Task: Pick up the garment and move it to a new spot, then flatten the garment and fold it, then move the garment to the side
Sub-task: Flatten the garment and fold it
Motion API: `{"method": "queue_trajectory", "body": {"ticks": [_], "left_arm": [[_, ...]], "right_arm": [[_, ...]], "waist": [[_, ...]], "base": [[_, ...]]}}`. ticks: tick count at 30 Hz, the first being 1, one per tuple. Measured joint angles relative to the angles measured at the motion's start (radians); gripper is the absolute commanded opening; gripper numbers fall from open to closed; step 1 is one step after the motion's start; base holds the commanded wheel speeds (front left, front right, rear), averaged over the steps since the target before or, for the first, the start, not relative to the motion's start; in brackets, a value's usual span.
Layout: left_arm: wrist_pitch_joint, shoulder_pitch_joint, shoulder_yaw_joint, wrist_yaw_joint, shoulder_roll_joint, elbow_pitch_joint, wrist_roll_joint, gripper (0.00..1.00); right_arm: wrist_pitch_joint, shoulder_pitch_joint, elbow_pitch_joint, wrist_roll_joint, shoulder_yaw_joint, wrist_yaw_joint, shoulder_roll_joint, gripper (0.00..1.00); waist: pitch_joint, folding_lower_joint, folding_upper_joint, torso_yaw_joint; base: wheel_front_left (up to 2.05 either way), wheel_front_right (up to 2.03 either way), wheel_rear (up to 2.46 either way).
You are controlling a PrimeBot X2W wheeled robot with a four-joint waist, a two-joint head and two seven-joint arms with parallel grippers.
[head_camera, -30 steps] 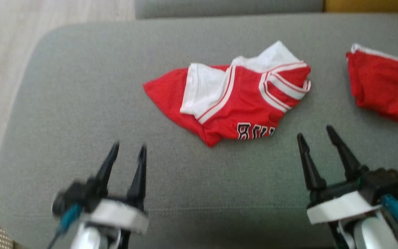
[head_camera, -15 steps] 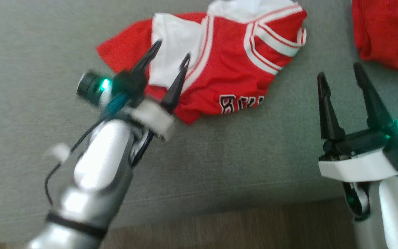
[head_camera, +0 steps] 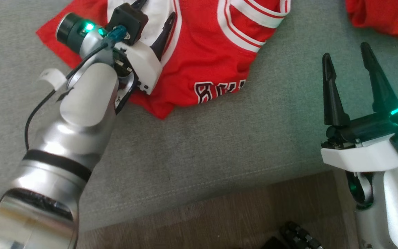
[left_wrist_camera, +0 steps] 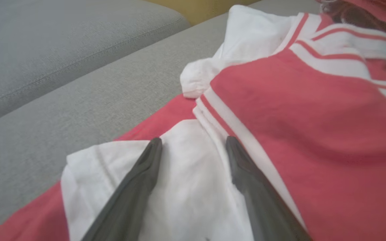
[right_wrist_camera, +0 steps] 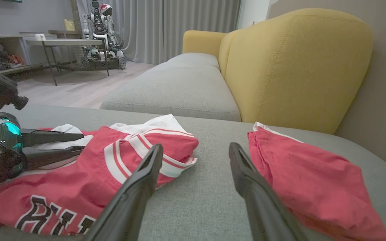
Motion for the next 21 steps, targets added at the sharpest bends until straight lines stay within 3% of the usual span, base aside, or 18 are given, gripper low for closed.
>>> {"method": "queue_trajectory", "body": {"ticks": [6, 8, 9, 17, 21], "left_arm": [[0.007, -0.062, -0.091, 0.000, 0.002, 0.055, -0.067, 1.00], [0.003, -0.076, -0.129, 0.001, 0.006, 0.064, -0.085, 0.09], [-0.005, -0.079, -0.149, 0.001, 0.008, 0.066, -0.091, 0.00], [-0.036, -0.081, -0.220, 0.002, 0.012, 0.086, -0.093, 0.00], [-0.038, -0.080, -0.223, 0.057, 0.012, 0.077, -0.070, 0.00]], "right_arm": [[0.000, -0.010, 0.000, 0.000, 0.000, 0.000, 0.000, 1.00], [0.000, -0.019, 0.000, 0.000, 0.000, 0.000, 0.000, 1.00], [0.000, -0.020, -0.001, 0.000, 0.000, 0.000, 0.000, 1.00], [0.000, -0.019, 0.004, 0.005, -0.001, 0.000, 0.000, 1.00], [0.000, -0.014, 0.013, 0.008, -0.003, 0.000, 0.000, 1.00]], "waist": [[0.009, -0.0001, 0.0000, -0.014], [0.009, 0.0000, 0.0000, -0.016], [0.008, 0.0000, 0.0000, -0.017], [-0.025, 0.0000, 0.0000, -0.010], [-0.055, 0.0000, 0.0000, -0.005]], "base": [[0.00, 0.00, 0.00], [0.00, 0.00, 0.00], [0.00, 0.00, 0.00], [0.00, 0.00, 0.00], [0.00, 0.00, 0.00]]}}
